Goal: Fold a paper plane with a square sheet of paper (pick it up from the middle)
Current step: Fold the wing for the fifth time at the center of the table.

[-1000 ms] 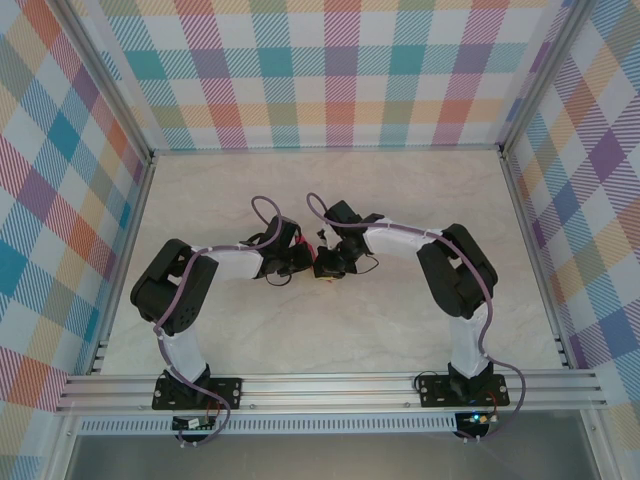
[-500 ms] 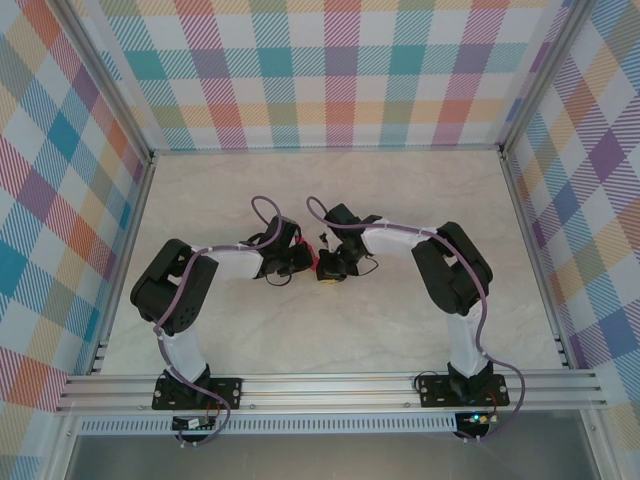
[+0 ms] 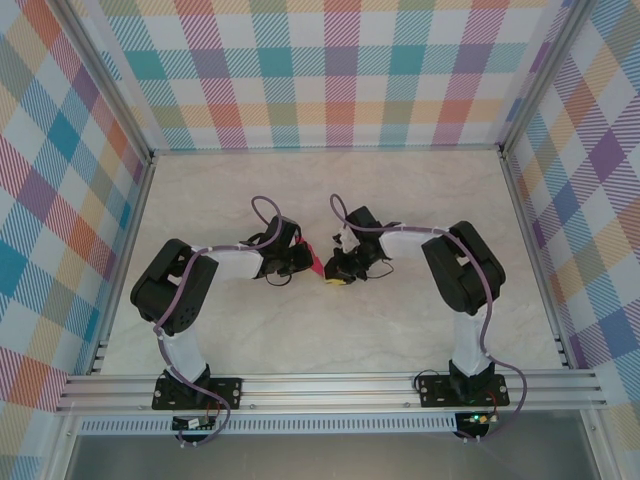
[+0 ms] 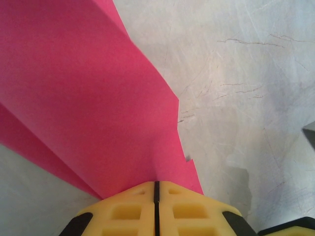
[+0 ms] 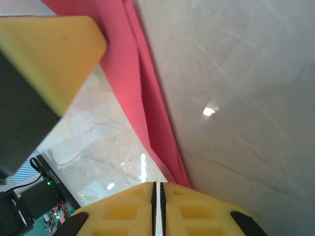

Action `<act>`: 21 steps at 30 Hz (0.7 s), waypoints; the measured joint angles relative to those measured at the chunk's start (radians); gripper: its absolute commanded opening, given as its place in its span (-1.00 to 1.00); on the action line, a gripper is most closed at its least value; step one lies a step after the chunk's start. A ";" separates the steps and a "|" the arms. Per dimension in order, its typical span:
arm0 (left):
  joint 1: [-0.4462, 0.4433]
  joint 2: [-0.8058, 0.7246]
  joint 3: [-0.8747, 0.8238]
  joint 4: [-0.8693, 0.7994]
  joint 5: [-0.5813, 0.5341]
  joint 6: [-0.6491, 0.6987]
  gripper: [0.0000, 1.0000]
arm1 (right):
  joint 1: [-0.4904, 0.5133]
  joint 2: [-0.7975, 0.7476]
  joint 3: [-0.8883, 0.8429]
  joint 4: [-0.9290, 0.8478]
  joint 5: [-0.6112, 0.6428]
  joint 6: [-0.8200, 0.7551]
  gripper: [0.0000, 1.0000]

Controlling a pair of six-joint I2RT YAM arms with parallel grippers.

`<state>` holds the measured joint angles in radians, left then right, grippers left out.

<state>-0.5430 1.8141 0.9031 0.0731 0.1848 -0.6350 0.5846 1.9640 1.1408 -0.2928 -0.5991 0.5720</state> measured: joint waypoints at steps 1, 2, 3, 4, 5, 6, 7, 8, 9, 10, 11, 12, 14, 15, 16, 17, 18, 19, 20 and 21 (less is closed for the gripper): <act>0.000 0.001 0.002 -0.001 0.000 0.000 -0.83 | 0.000 -0.011 0.004 -0.006 -0.001 0.000 -0.72; 0.000 0.002 0.003 -0.003 0.000 0.000 -0.83 | 0.000 -0.018 0.013 -0.014 -0.001 -0.001 -0.72; 0.000 0.003 0.005 -0.006 0.000 0.000 -0.83 | 0.000 -0.022 0.028 -0.022 -0.001 -0.002 -0.71; 0.000 0.003 0.006 -0.009 0.000 0.000 -0.83 | 0.000 -0.022 0.048 -0.025 -0.001 -0.005 -0.71; 0.000 0.003 0.008 -0.012 0.000 0.000 -0.83 | 0.000 -0.022 0.064 -0.027 0.000 -0.005 -0.71; 0.000 0.003 0.010 -0.015 0.000 0.000 -0.83 | 0.000 -0.022 0.080 -0.031 0.000 -0.006 -0.71; 0.000 0.003 0.010 -0.017 0.000 0.000 -0.83 | 0.003 -0.022 0.095 -0.035 0.001 -0.009 -0.71; 0.000 0.003 0.010 -0.018 0.000 0.000 -0.83 | 0.004 -0.021 0.105 -0.038 0.003 -0.011 -0.71; 0.000 0.003 0.010 -0.018 0.000 0.000 -0.83 | 0.006 -0.018 0.113 -0.042 0.004 -0.012 -0.70; 0.000 0.003 0.010 -0.018 0.000 0.000 -0.83 | 0.009 -0.013 0.121 -0.046 0.005 -0.014 -0.70; 0.000 0.003 0.010 -0.018 0.000 0.000 -0.83 | 0.012 -0.008 0.126 -0.051 0.007 -0.016 -0.70; 0.000 0.003 0.010 -0.018 0.000 0.000 -0.83 | 0.016 0.000 0.129 -0.057 0.008 -0.020 -0.70; 0.000 0.003 0.010 -0.018 0.000 0.000 -0.83 | 0.019 0.015 0.132 -0.068 0.012 -0.029 -0.70; 0.000 0.003 0.010 -0.018 0.000 0.000 -0.83 | 0.020 0.024 0.132 -0.076 0.014 -0.034 -0.70; 0.000 0.003 0.011 -0.018 0.000 0.000 -0.83 | 0.020 0.032 0.132 -0.082 0.016 -0.036 -0.70; 0.000 0.003 0.011 -0.018 0.000 0.000 -0.83 | 0.021 0.041 0.132 -0.087 0.019 -0.038 -0.71; 0.000 0.003 0.011 -0.018 0.000 0.000 -0.83 | 0.021 0.051 0.132 -0.093 0.025 -0.039 -0.71; 0.000 0.003 0.011 -0.018 0.000 0.000 -0.83 | 0.021 0.059 0.132 -0.098 0.032 -0.039 -0.72; 0.000 0.003 0.011 -0.018 0.000 0.000 -0.83 | 0.021 0.067 0.132 -0.102 0.040 -0.042 -0.72; 0.000 0.003 0.011 -0.018 0.000 0.000 -0.83 | 0.021 0.073 0.132 -0.106 0.045 -0.042 -0.73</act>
<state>-0.5430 1.8168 0.9138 0.0547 0.1848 -0.6350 0.6060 2.0369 1.2728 -0.3985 -0.5537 0.5301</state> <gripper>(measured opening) 0.088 0.141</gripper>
